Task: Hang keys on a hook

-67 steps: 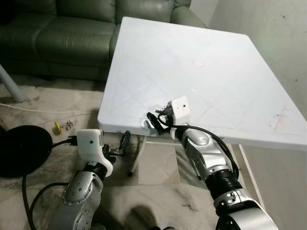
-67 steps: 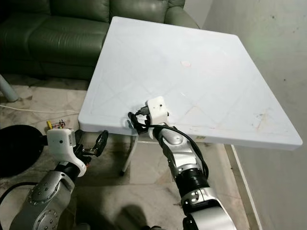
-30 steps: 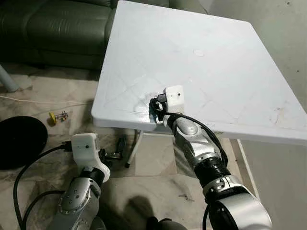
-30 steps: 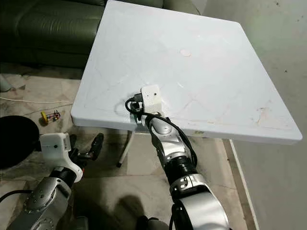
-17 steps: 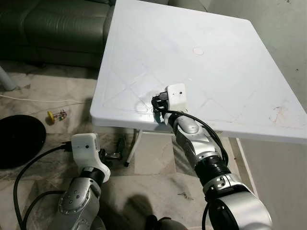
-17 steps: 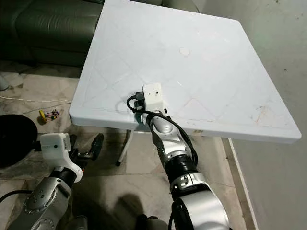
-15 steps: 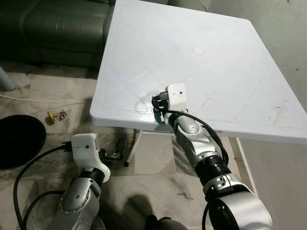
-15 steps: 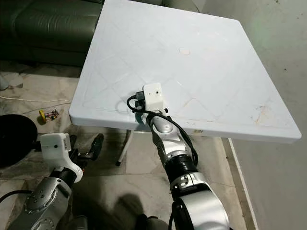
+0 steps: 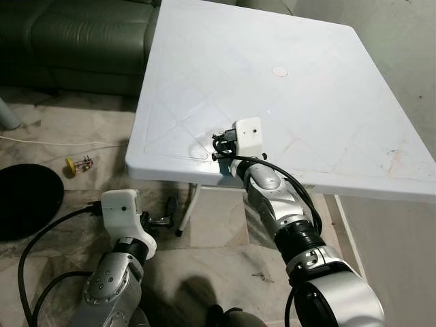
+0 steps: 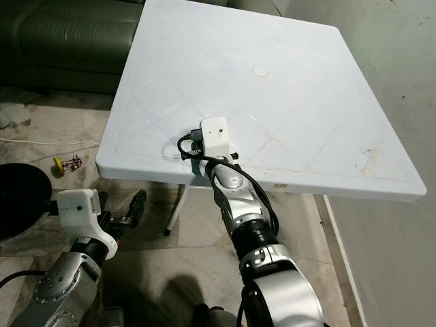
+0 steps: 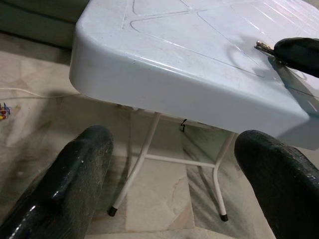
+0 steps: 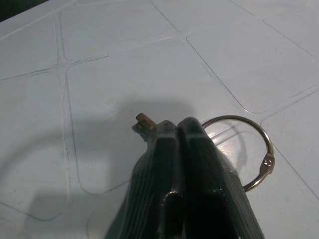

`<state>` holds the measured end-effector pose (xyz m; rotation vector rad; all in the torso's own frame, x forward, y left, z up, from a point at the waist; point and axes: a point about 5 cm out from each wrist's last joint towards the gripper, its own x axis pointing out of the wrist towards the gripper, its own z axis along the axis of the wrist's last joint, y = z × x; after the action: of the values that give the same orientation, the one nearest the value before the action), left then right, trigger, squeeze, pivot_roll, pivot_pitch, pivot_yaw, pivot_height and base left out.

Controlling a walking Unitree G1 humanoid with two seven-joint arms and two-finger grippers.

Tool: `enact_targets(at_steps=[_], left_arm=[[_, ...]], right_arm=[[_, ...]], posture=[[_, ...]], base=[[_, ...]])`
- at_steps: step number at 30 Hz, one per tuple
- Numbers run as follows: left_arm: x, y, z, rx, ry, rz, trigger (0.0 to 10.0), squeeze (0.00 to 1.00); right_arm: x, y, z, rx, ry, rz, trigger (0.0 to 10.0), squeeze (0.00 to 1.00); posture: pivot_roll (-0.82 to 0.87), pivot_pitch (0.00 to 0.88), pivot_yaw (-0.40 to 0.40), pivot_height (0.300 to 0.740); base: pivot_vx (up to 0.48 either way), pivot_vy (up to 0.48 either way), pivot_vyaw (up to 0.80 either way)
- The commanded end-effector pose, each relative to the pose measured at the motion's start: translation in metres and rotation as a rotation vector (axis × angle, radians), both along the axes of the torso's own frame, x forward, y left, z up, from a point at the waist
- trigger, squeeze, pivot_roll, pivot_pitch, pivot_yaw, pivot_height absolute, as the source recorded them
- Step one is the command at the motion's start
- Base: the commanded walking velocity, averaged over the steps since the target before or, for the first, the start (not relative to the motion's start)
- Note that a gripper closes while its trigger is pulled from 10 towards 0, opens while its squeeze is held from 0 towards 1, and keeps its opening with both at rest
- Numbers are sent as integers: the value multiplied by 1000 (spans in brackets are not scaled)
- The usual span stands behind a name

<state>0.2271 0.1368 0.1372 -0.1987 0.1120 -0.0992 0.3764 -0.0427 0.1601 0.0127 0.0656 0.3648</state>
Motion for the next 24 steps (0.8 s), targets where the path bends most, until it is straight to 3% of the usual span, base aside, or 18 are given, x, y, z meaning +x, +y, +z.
enact_targets(at_steps=[1,6,7,8,13,24], left_arm=[[-1,-6,2,-9,-3,-14,10000,0],[1,-6,2,-6,-8,-13,10000,0],[2,-6,2,-5,-10,-11,10000,0],[3,-7,2,-5,-12,-9,10000,0],[9,-8,4,-11,-27,-4,10000,0],[27,-9,7,-20,-68,15,10000,0]], right_arm=[[-5,-9,-23,-1,95,-28,0,0],[-6,-14,-13,44,0,-40,0,0],[-7,-17,-7,72,-63,-34,4549,0],[-10,-19,1,121,-125,5,10000,0],[-22,-31,21,141,-324,65,10000,0],[-28,-61,37,204,-367,28,10000,0]], posture=[[158,242,-187,740],[153,236,-187,740],[151,229,-186,740],[150,228,-186,740],[137,204,-187,740],[102,163,-192,740]], base=[[0,0,0],[0,0,0],[0,0,0],[0,0,0],[0,0,0],[0,0,0]])
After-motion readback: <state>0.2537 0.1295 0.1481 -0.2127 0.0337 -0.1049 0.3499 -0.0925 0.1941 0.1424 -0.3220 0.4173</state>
